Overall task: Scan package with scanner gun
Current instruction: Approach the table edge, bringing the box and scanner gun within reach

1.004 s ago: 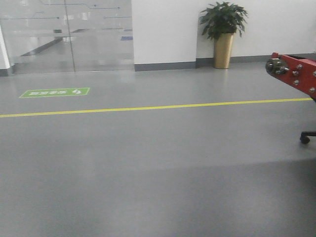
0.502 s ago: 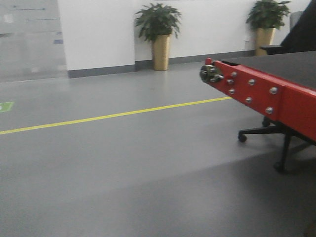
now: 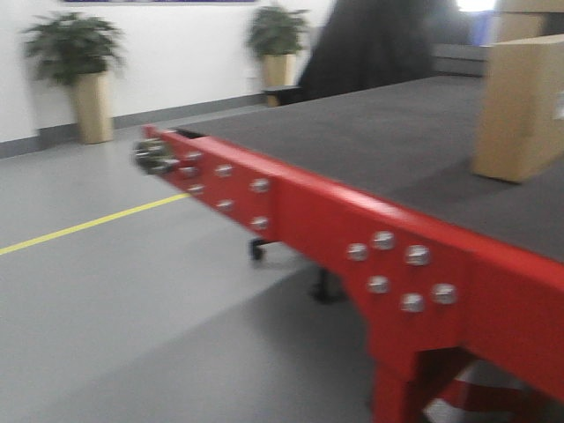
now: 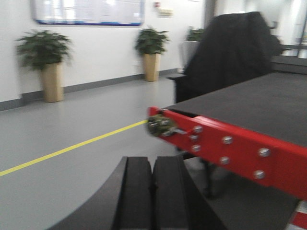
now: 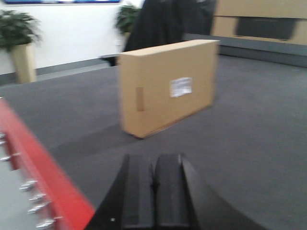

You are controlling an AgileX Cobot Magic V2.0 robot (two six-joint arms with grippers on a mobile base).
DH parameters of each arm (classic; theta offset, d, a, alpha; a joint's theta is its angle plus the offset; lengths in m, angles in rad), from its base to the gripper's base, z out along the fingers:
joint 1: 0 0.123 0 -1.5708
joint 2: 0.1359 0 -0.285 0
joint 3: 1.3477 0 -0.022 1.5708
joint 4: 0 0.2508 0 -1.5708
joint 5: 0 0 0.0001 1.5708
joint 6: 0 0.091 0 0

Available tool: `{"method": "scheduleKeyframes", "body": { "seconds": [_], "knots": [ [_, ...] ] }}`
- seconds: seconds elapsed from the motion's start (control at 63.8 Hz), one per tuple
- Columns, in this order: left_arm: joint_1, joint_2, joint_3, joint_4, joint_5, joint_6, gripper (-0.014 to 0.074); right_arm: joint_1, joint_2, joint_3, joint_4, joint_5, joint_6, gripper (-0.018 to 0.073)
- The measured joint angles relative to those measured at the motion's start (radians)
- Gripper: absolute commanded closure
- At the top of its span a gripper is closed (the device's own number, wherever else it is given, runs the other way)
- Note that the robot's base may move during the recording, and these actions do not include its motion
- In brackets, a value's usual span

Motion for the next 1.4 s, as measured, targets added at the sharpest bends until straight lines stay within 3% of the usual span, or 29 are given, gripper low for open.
{"method": "scheduleKeyframes", "body": {
  "seconds": [1.396],
  "knots": [
    [0.000,0.000,0.000,0.000,0.000,0.000,0.0707,0.000,0.000,0.000,0.000,0.000,0.000,0.0713]
  ]
}}
